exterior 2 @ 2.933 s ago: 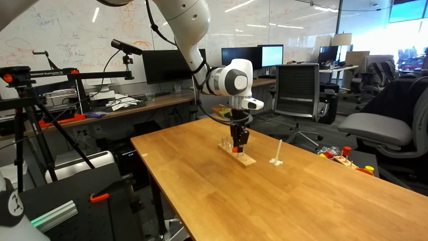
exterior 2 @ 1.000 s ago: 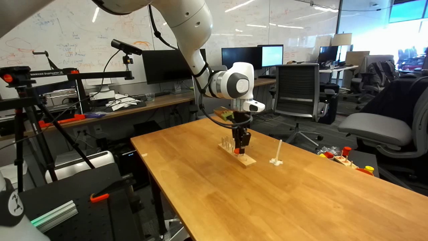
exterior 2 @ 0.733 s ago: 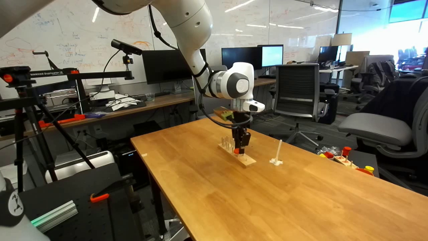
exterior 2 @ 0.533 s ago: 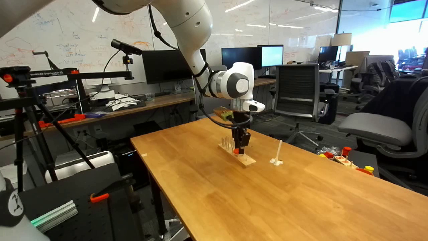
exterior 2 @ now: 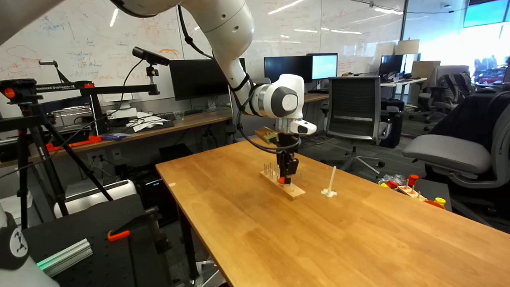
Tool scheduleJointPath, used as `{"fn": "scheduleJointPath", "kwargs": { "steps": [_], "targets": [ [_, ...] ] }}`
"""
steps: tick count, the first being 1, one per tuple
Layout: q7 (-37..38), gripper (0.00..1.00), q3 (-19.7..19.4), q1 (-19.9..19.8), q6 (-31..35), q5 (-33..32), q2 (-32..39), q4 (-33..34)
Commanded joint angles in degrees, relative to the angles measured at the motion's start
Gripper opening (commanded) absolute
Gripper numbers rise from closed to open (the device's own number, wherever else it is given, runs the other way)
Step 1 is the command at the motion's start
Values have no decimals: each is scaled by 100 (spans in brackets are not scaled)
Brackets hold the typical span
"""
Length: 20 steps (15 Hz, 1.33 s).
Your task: Hang the orange object through its center hole on the object
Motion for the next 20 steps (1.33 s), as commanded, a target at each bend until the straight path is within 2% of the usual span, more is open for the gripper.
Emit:
{"fn": "scheduleJointPath", "kwargs": {
  "steps": [1, 6, 7, 8, 9, 12, 17, 20],
  "targets": [
    [-29, 18, -15, -65, -86, 120, 35, -42],
    [-49, 18, -6, -141, -106, 135, 135, -72],
    [-40, 68, 3, -145, -123, 151, 132, -59],
    [-25, 68, -1, -135, -117, 152, 128, -60],
    [-60, 73, 13, -134, -153, 144, 112, -60],
    [-69, 98, -1, -57, -221, 74, -82, -115],
    [-101, 100, -100, 309, -494, -334, -1063, -406],
    [-215, 100, -67, 519, -1122, -783, -1685, -370]
  ]
}}
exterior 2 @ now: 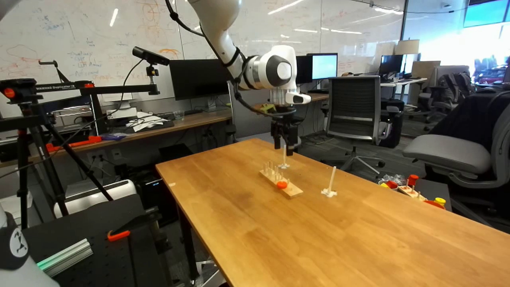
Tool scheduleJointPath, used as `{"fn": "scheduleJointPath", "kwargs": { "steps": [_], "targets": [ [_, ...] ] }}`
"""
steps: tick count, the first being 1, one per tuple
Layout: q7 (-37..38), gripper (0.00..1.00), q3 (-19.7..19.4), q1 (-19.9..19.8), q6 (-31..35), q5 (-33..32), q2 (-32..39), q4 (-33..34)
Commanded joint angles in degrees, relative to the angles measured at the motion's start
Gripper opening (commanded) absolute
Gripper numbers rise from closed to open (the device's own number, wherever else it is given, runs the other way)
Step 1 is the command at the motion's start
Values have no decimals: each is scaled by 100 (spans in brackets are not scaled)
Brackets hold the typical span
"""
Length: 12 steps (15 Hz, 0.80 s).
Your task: Hang the orange object through its center hole on the object
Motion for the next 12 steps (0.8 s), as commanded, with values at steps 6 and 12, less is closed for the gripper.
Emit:
{"fn": "scheduleJointPath", "kwargs": {
  "steps": [6, 12],
  "targets": [
    [-767, 100, 283, 36, -1621, -474, -1663, -77],
    [-779, 100, 331, -67, -1687, -519, -1637, 10]
  ]
}}
